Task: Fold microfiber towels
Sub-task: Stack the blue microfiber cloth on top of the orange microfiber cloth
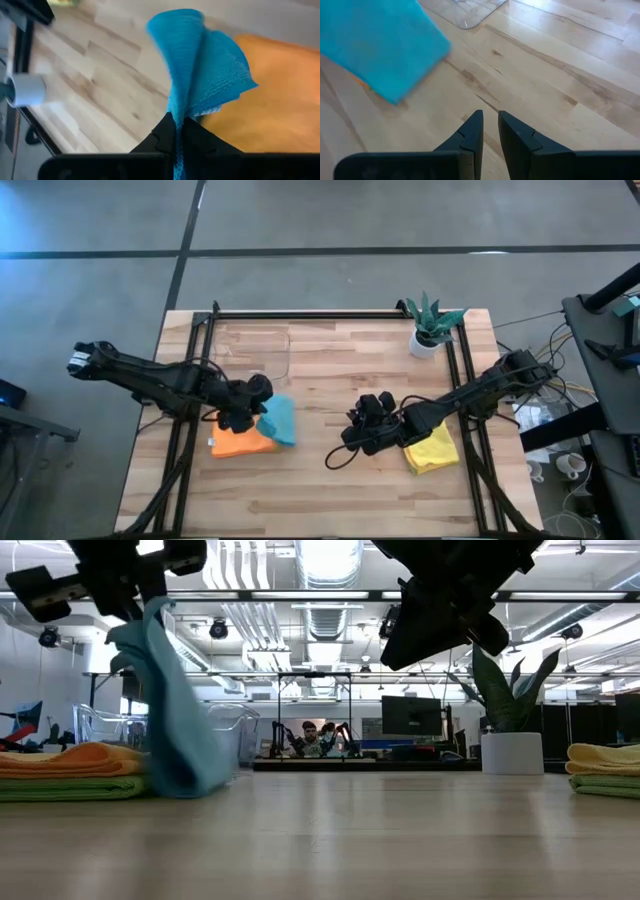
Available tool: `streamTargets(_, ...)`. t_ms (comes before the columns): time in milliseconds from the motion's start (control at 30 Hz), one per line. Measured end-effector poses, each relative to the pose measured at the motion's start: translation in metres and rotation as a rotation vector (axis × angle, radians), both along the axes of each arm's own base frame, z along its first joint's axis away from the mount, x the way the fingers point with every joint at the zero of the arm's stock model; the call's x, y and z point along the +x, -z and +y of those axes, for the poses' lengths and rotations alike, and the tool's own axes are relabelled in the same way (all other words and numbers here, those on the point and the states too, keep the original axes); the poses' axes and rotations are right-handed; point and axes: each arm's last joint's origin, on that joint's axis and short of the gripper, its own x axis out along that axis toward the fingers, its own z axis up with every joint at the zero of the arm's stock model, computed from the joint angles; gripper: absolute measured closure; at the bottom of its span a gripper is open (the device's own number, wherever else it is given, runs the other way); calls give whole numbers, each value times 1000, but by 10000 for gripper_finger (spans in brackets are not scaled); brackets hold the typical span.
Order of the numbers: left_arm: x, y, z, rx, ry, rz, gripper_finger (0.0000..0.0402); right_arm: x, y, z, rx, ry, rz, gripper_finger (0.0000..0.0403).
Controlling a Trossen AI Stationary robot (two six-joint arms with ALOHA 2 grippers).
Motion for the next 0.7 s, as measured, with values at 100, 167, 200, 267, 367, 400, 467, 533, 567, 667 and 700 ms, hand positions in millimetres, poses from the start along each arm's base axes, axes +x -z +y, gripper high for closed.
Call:
streamTargets(100, -9, -4, 2, 2, -21, 20, 401, 0, 0, 0, -6, -6, 5, 346)
streamTargets(167, -15, -9, 4, -4, -25, 3, 401, 0, 1, 0, -6, -6, 6, 346)
streamTargets(200, -18, -10, 4, -12, -33, -2, 401, 0, 1, 0, -6, -5, 7, 346)
streamTargets(267, -22, -11, 5, -24, -48, -4, 401, -1, 1, 0, -5, -3, 7, 346)
streamTargets(367, -29, -13, 6, -34, -64, 2, 401, -1, 1, 0, -4, -3, 5, 346)
streamTargets(400, -32, -15, 7, -40, -68, -9, 401, -1, 1, 0, -4, -3, 5, 346)
streamTargets(467, -36, -17, 8, -50, -75, -24, 401, -1, 1, 0, -1, 0, 3, 346)
streamTargets(533, -41, -17, 8, -70, -84, -16, 401, -1, 1, 0, 1, 2, 2, 346)
streamTargets(567, -43, -16, 8, -87, -85, 0, 401, -1, 1, 0, 2, 3, 1, 346)
streamTargets(667, -47, -14, 8, -136, -76, 32, 401, -1, 1, 0, 5, 7, -1, 346)
streamTargets(700, -48, -13, 8, -153, -78, 38, 401, 0, 2, -1, 5, 9, -1, 346)
